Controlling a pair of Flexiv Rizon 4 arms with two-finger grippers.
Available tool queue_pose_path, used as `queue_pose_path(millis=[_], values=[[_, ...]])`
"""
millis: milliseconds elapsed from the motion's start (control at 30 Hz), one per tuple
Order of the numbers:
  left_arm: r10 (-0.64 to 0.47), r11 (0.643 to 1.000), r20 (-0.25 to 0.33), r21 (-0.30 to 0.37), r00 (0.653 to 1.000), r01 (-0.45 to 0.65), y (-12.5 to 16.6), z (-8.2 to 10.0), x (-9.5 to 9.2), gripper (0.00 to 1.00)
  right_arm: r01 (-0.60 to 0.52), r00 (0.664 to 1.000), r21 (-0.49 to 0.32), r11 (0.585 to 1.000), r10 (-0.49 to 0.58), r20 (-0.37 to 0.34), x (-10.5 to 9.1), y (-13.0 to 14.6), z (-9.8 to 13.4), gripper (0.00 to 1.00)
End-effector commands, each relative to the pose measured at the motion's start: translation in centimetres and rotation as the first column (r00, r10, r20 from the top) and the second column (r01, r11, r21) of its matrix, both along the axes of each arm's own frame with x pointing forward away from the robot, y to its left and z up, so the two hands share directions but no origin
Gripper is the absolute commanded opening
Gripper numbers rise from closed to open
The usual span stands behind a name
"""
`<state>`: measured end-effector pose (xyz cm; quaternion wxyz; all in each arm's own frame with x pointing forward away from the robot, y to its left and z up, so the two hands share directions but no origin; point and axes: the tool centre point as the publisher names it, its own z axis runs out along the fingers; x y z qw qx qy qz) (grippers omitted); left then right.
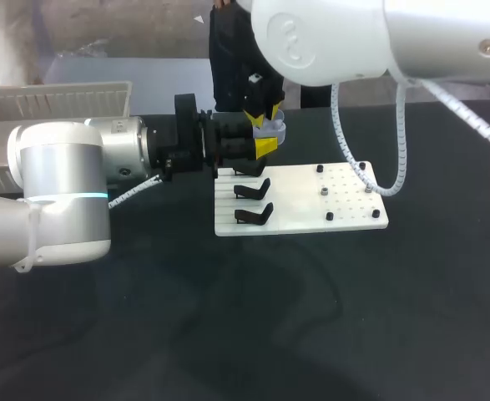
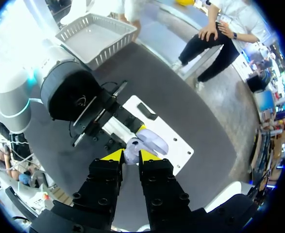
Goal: Pick up each earbud case from the left stands, insert the matching earbuds, close the lid, and place the case in the box.
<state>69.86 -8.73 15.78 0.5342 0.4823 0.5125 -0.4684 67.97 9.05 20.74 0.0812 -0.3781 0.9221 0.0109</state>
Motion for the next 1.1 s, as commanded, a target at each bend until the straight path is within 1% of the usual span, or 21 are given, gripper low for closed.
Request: queue_pose_path(millis=[33,600,667,800,1100], values=[[0.008,1.000,0.004,-0.004,1.000,-0.008,-0.05,-0.08,-0.20,0.00,-0.001,1.000,0.000,1.000,0.001,-0.009,0.28,0.05,-0.23,0.00],[0.008,1.000,0.004,-0.004,1.000,-0.008,-0.05,-0.08,-0.20,0.00,0.022,0.999,0.026,0.999,-0.021,-0.030,0.71,-0.12,-0.53,0.00],[0.008,1.000,0.004,-0.004,1.000,-0.008,-0.05,-0.08,-0.20,0.00,0.026,0.999,0.041,0.999,-0.025,-0.038,0.79,-0.15,-0.58,0.00],[0.008,1.000,0.004,-0.004,1.000,-0.008,-0.05,-0.08,-0.20,0.00,0.033,0.999,0.048,0.998,-0.031,-0.035,0.96,-0.20,-0.63,0.00],[0.008,1.000,0.004,-0.004,1.000,-0.008,-0.05,-0.08,-0.20,0.00,0.028,0.999,0.045,0.999,-0.026,-0.037,1.25,-0.05,-0.76,0.00]])
